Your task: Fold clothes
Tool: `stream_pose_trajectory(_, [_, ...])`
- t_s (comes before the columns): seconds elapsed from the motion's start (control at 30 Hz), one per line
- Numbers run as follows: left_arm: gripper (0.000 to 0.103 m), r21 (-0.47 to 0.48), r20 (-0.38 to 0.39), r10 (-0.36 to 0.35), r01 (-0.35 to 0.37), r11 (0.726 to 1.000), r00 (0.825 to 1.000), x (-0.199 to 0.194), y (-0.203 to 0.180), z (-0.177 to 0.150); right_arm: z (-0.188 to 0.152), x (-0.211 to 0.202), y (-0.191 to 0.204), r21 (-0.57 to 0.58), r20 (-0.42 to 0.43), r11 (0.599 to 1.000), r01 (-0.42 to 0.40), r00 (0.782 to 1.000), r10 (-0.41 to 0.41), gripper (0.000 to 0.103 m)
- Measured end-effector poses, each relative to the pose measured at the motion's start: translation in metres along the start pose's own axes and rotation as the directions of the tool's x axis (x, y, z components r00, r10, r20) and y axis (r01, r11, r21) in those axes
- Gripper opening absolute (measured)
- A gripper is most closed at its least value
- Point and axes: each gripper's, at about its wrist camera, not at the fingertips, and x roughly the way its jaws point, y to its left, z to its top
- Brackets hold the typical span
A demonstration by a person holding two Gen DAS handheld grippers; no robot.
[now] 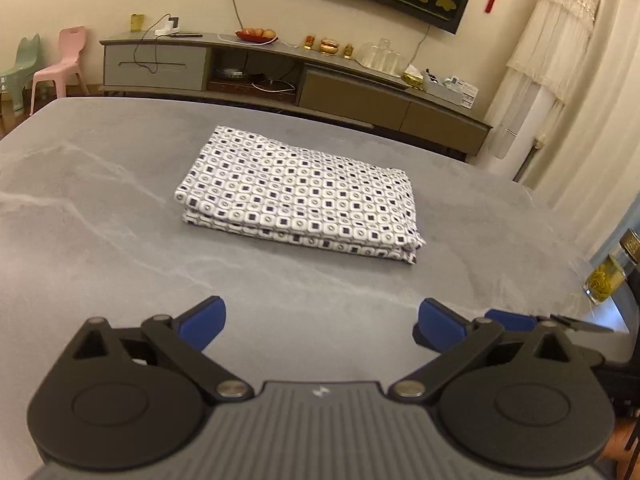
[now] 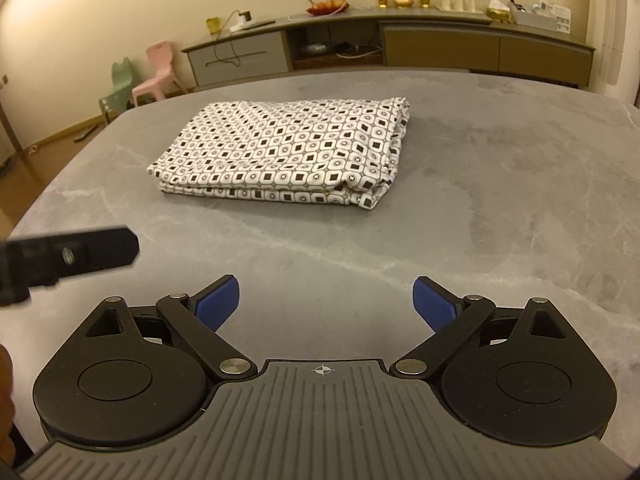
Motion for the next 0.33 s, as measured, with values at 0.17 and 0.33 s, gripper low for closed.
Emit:
stream_pose_trajectory(0.17, [0.103,0.013,-0.030,0.038,-0.038,0.999,0.999,0.001,-0.010,-0.003,0.001,0.002,-0.005,0.010,0.003,1.000,0.009,1.000,-0.010,0.092])
stream_pose_trajectory(0.33, [0.103,0.041,-0.055,0.068,-0.066,0.997,0.996,0.000,-0.019,-0.005,-0.001,0.007,-0.008,0.016,-0.010,1.000,0.024,1.000,-0.024,0.092])
